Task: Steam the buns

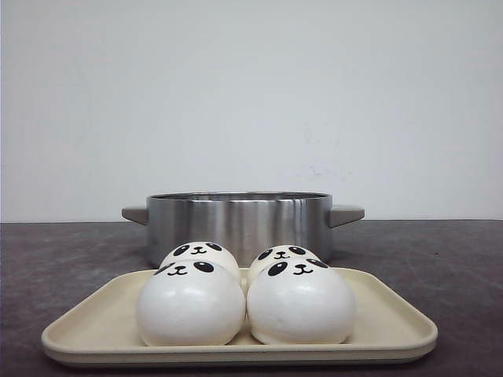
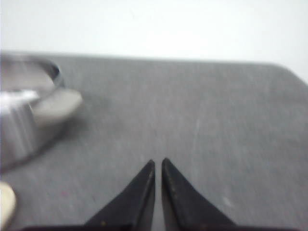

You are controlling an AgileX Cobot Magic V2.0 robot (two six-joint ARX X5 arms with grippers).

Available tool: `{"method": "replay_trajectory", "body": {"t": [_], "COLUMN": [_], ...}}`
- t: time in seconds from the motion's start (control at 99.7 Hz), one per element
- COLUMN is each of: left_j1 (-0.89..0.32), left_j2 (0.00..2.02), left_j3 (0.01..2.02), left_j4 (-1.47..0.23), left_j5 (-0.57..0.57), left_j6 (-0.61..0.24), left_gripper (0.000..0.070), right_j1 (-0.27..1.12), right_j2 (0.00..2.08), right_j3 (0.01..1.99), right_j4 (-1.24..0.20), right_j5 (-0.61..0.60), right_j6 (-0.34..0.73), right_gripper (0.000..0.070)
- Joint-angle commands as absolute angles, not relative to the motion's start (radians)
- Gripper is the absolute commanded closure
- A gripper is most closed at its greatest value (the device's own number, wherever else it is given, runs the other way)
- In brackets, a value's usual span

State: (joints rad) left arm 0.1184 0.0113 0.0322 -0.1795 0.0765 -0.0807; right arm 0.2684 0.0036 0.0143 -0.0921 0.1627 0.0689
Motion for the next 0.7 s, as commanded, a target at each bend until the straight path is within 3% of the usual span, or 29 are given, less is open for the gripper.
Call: {"method": "replay_trajectory", "body": {"t": [0.0,0.07,0.201,0.271,0.321,0.361,0.421,0.502,0.692], "left_j1": [0.120,0.120,0.120,0.120,0.119,0.118,0.115,0.115,0.115], "left_j2": [0.010,0.010,0.010,0.010,0.010,0.012,0.026,0.071,0.297], "left_j3": [0.016,0.017,0.028,0.047,0.068,0.094,0.152,0.262,0.593], "left_j4": [-0.179,-0.179,-0.196,-0.202,-0.176,-0.151,-0.135,-0.167,-0.376], "left_j5": [0.113,0.159,0.240,0.316,0.367,0.392,0.412,0.413,0.412], "left_j6": [-0.257,-0.411,-0.568,-0.599,-0.606,-0.617,-0.587,-0.471,-0.247], "left_gripper": [0.0554,0.0554,0.0555,0.0579,0.0700,0.0685,0.0685,0.0685,0.0685], "right_j1": [0.273,0.273,0.273,0.273,0.273,0.273,0.273,0.272,0.273], "right_j2": [0.004,0.004,0.004,0.004,0.005,0.006,0.026,0.088,0.298], "right_j3": [0.013,0.013,0.015,0.038,0.072,0.113,0.194,0.315,0.616], "right_j4": [-0.036,0.028,0.128,0.110,0.063,0.001,-0.118,-0.245,-0.360], "right_j5": [0.132,0.099,0.059,0.025,0.006,-0.002,0.008,0.043,0.014], "right_j6": [0.123,0.157,0.247,0.263,0.263,0.262,0.250,0.200,0.086], "right_gripper": [0.0685,0.0685,0.0690,0.0692,0.0693,0.0693,0.0693,0.0693,0.0693]}}
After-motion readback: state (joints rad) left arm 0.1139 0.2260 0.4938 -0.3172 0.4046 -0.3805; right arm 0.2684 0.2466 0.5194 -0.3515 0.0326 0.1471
